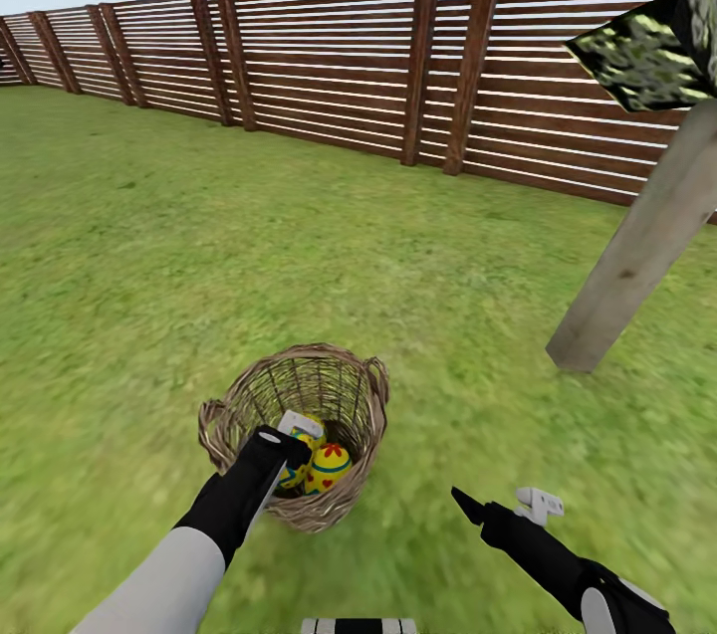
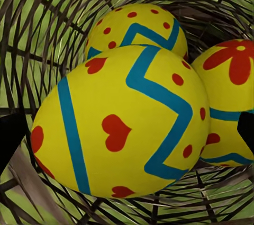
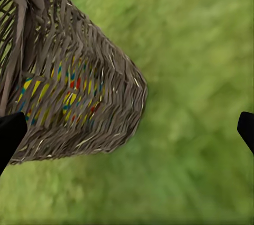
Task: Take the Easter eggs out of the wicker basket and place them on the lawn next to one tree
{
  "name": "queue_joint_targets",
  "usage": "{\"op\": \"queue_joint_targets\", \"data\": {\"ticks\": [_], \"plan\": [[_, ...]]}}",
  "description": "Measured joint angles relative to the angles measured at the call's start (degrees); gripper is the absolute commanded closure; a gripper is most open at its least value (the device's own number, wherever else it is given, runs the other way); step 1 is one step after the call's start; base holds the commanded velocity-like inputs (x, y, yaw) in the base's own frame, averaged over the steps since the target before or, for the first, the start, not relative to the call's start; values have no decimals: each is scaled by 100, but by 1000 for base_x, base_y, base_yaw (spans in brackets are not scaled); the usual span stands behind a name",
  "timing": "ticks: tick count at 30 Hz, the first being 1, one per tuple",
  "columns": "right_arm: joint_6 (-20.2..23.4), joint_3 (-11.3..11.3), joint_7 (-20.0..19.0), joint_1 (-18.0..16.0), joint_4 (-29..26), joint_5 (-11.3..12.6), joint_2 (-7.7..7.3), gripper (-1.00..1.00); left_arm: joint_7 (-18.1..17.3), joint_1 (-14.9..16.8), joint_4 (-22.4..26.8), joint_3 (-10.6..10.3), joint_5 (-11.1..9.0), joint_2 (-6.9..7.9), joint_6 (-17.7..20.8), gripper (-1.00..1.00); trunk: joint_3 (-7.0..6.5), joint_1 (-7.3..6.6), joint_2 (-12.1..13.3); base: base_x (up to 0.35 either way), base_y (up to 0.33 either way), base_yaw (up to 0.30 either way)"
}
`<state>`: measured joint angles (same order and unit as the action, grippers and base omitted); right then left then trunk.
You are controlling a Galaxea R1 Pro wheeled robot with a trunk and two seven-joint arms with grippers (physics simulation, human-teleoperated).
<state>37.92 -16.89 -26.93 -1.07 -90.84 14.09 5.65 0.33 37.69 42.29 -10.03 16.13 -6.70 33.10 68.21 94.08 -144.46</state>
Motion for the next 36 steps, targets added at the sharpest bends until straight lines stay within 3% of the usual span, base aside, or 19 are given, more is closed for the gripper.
{"op": "queue_joint_targets", "data": {"ticks": [5,10,36], "plan": [[-1,0,-2,0,0,0,0,-100,-1,0,0,-10,0,1,0,-100,0,0,0,0,0,0],[-2,0,-1,2,0,-2,0,-100,-1,0,3,-18,-1,1,1,-100,110,13,-6,0,0,0],[2,4,-5,5,0,4,0,-100,-21,0,187,-28,4,76,8,-100,111,13,-7,0,0,0]]}}
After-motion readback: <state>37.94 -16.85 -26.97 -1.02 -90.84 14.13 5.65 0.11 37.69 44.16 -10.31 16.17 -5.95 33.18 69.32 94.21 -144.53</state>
